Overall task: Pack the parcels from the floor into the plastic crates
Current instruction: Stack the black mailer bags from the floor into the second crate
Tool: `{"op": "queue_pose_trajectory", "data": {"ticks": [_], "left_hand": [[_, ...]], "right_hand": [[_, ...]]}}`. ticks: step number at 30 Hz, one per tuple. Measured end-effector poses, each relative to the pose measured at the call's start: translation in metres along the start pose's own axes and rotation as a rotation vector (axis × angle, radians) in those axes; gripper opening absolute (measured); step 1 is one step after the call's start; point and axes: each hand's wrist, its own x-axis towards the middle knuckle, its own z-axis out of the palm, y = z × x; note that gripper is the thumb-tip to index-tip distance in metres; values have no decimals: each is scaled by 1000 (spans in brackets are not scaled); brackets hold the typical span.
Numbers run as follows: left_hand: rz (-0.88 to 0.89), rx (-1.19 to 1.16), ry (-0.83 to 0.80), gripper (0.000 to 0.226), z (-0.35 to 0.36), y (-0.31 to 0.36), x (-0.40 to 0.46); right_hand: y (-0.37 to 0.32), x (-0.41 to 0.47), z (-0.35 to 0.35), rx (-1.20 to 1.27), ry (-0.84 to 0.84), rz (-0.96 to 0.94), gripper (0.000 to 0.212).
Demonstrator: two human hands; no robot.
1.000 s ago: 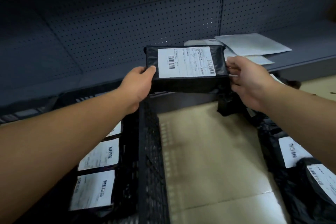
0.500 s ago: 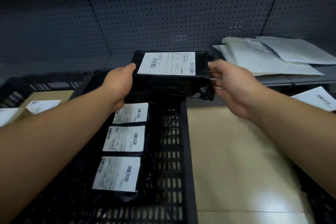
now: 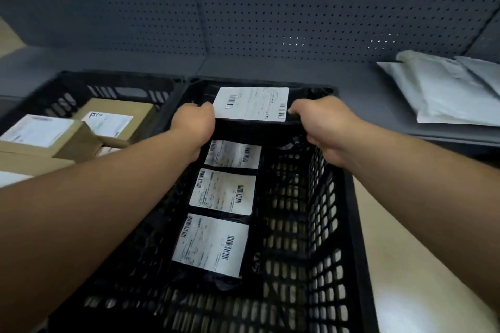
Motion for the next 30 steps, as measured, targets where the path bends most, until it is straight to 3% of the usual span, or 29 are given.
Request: {"op": "queue_pose_trajectory", "data": {"ticks": [3, 6, 9, 13, 17, 26, 30], "left_hand": [[45, 163, 23, 37, 1, -14, 10], [97, 301, 29, 47, 3, -21, 14], [149, 383, -69, 62, 4, -30, 13], [179, 475, -164, 60, 3, -41, 16], [223, 676, -199, 51, 7, -51, 22], [318, 1078, -173, 44, 26, -75, 34], [394, 1185, -183, 49, 31, -77, 35]], "right_hand": [[10, 12, 17, -117, -6, 44, 52], [23, 20, 26, -180, -2, 71, 61], [34, 27, 36, -244, -34, 76, 40], [47, 38, 52, -308, -1, 86, 20], [60, 48, 63, -282, 64, 94, 32], [87, 61, 81, -338, 83, 126, 22], [88, 65, 84, -541, 3, 117, 46]]}}
